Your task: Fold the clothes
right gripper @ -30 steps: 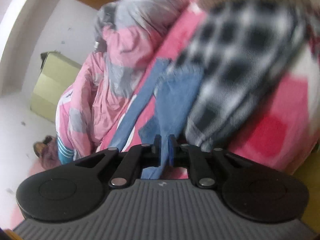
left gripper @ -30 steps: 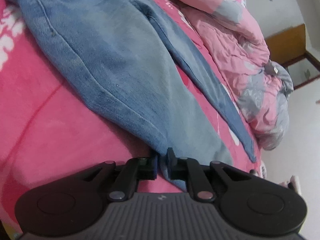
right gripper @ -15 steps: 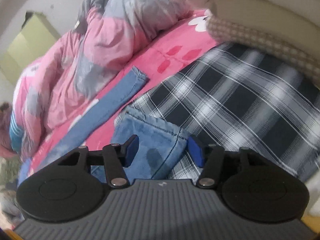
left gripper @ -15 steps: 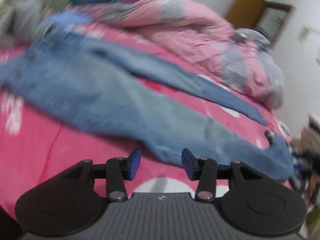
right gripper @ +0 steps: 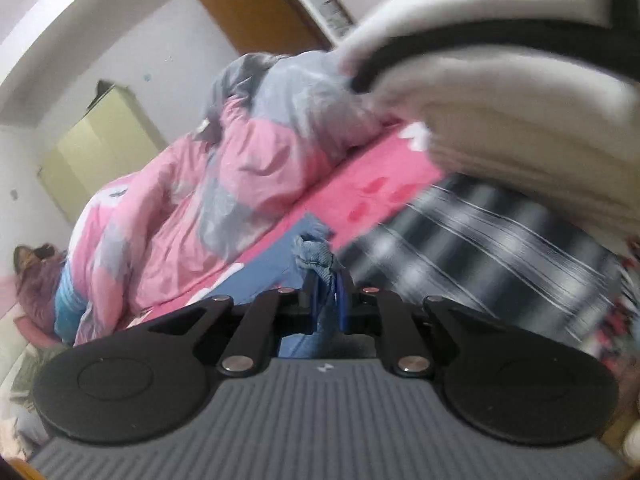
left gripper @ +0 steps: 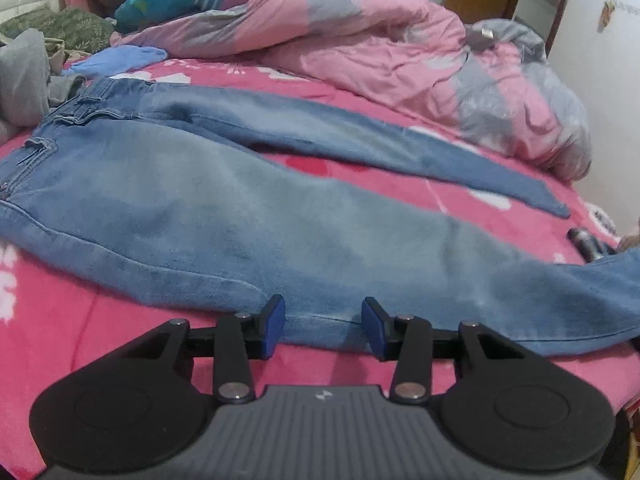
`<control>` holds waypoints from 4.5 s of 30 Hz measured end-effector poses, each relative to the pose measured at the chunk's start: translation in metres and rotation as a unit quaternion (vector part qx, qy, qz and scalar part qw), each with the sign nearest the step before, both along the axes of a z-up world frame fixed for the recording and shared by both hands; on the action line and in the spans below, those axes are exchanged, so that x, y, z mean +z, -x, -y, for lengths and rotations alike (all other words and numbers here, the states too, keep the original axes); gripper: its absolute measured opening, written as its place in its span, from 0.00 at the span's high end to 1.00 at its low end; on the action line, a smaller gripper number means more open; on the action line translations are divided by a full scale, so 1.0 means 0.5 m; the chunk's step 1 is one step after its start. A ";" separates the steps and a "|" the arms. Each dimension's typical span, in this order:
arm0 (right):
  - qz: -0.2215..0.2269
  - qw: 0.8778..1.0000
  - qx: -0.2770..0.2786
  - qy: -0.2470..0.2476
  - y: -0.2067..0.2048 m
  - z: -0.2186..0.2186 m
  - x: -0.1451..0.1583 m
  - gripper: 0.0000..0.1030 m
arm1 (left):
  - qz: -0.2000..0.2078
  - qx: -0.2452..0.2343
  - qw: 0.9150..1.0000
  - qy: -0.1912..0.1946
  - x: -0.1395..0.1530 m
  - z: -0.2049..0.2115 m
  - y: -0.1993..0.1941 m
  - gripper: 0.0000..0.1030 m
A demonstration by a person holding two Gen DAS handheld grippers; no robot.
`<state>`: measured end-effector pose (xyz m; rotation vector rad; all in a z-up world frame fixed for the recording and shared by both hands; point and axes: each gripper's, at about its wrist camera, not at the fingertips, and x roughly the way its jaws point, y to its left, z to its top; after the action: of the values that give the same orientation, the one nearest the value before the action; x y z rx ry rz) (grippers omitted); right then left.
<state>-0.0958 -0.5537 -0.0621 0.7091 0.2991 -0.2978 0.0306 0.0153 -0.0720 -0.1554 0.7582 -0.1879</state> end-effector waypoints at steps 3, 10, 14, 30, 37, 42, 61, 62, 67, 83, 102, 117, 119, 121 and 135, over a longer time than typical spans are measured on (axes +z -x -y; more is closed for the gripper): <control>-0.002 0.999 -0.014 -0.038 0.024 0.022 -0.044 0.93 | -0.002 -0.002 1.000 -0.007 0.005 0.002 0.002 0.57; 0.019 0.998 -0.048 -0.038 0.048 0.041 -0.037 0.78 | 0.005 -0.011 1.000 -0.025 0.022 0.009 0.008 0.57; 0.031 0.994 0.085 0.054 -0.021 -0.032 0.054 0.78 | 0.023 -0.019 0.999 -0.040 0.030 0.013 0.001 0.57; -0.150 0.791 0.538 0.251 -0.437 -0.485 -0.021 0.64 | -0.016 -0.013 0.999 0.037 -0.010 -0.048 -0.037 0.57; -0.168 0.735 0.574 0.320 -0.425 -0.529 -0.015 0.48 | -0.005 -0.027 0.998 0.062 -0.018 -0.068 -0.034 0.57; -0.174 0.735 0.580 0.306 -0.452 -0.528 -0.022 0.44 | 0.018 -0.014 0.997 0.072 -0.013 -0.074 -0.031 0.57; -0.146 0.803 0.416 0.401 -0.409 -0.552 -0.052 0.97 | 0.008 -0.018 1.000 0.012 -0.015 -0.048 -0.033 0.57; -0.142 0.815 0.409 0.385 -0.413 -0.540 -0.047 0.92 | 0.009 -0.021 1.000 0.007 -0.014 -0.047 -0.031 0.57; -0.121 0.881 0.352 0.292 -0.411 -0.465 -0.006 0.82 | 0.011 -0.033 0.999 0.007 -0.001 -0.052 -0.015 0.52; -0.035 0.851 0.513 0.110 -0.441 -0.766 0.048 0.81 | 0.022 0.044 0.998 0.041 0.026 -0.169 0.040 0.49; -0.018 0.736 0.605 0.301 -0.306 -1.025 -0.017 0.49 | 0.022 0.261 0.960 0.102 -0.012 -0.366 -0.023 0.87; -0.042 0.710 0.619 0.334 -0.271 -1.037 -0.046 0.97 | 0.024 0.291 0.956 0.035 -0.006 -0.353 0.001 0.85; -0.040 0.719 0.620 0.311 -0.273 -1.022 -0.042 0.94 | 0.026 0.296 0.955 0.021 -0.001 -0.349 0.010 0.79; -0.039 0.723 0.622 0.298 -0.273 -1.012 -0.039 0.87 | 0.030 0.301 0.953 0.008 0.005 -0.344 0.025 0.69; 0.011 0.791 0.585 0.178 -0.397 -0.908 0.128 0.71 | 0.109 0.319 0.939 0.065 0.068 -0.370 -0.060 0.63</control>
<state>0.1029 -0.0998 0.0019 0.0551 0.5859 0.8352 0.0604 0.2001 -0.0381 -0.4888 0.4432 0.3601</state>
